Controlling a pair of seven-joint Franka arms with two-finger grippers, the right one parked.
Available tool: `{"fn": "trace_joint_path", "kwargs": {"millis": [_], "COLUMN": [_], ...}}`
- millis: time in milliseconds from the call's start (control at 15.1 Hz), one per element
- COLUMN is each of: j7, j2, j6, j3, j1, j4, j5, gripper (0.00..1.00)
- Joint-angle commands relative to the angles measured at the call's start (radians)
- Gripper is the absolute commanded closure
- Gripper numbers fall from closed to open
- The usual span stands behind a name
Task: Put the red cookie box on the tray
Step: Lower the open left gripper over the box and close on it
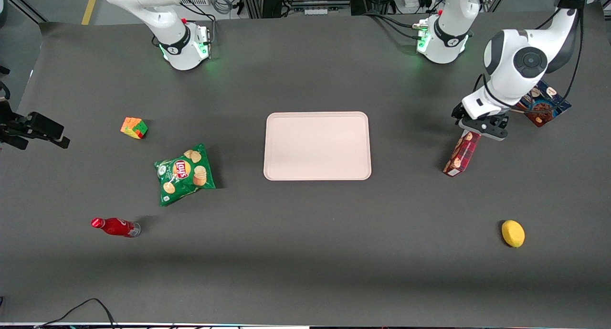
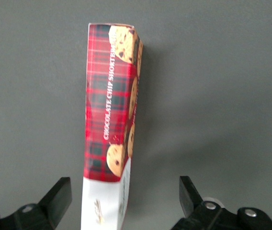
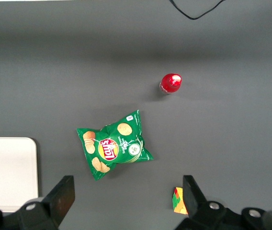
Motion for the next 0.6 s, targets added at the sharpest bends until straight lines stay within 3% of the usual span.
{"fn": "trace_joint_path", "kwargs": {"millis": [0,463,529], "j7": [0.078,0.08,0.08], "j2": [0.094,0.191,0.196], "j6": [0.142,0.256,0.256], "j3": [0.036,0.053,0.053], "j1": [0.0,-0.007,-0.007], "j4": [0.004,0.007,0.007], "j5": [0.013,0.013,0.013], "gripper": [0.0,0.0,0.06]}}
